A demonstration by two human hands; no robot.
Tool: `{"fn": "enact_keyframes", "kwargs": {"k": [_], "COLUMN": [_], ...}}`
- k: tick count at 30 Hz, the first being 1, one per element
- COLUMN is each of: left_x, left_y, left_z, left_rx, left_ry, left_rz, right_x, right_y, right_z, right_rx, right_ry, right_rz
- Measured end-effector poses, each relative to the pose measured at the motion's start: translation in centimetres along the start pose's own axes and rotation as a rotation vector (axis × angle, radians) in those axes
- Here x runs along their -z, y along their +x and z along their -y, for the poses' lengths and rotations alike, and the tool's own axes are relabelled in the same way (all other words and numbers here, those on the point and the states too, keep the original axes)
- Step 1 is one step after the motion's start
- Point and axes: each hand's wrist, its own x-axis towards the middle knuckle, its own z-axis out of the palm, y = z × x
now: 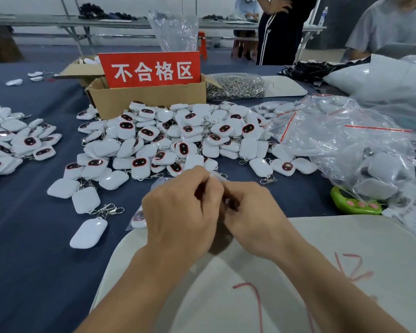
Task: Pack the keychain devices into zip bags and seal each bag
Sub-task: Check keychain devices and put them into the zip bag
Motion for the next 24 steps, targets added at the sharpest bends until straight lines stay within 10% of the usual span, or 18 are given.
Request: {"fn": "enact_keyframes", "kwargs": {"k": [6, 11, 16, 24], "left_x": [0.5, 2.0, 2.9, -1.6], "left_y": [1.7, 4.0, 4.1, -0.3], "left_z": [1.2, 1.1, 1.2, 0.1], "left_rx": [0.23, 0.356, 0.126, 0.059], "left_ry": [-0.269, -0.41, -0.29, 0.408], "left_rz": [-0.182, -0.327, -0.449, 0.455], "right_x": [2.8, 4.0, 3.4, 3.0], "right_y": [1.1, 2.3, 1.8, 1.8], "right_z": [-2.2, -5.1, -4.7, -4.4], "right_rx": [-0.123, -0.354, -0.326, -0.338], "right_ry": [0.196, -0.46, -0.417, -0.443], "right_rz": [-0.508, -0.126, -0.129, -0.15]}}
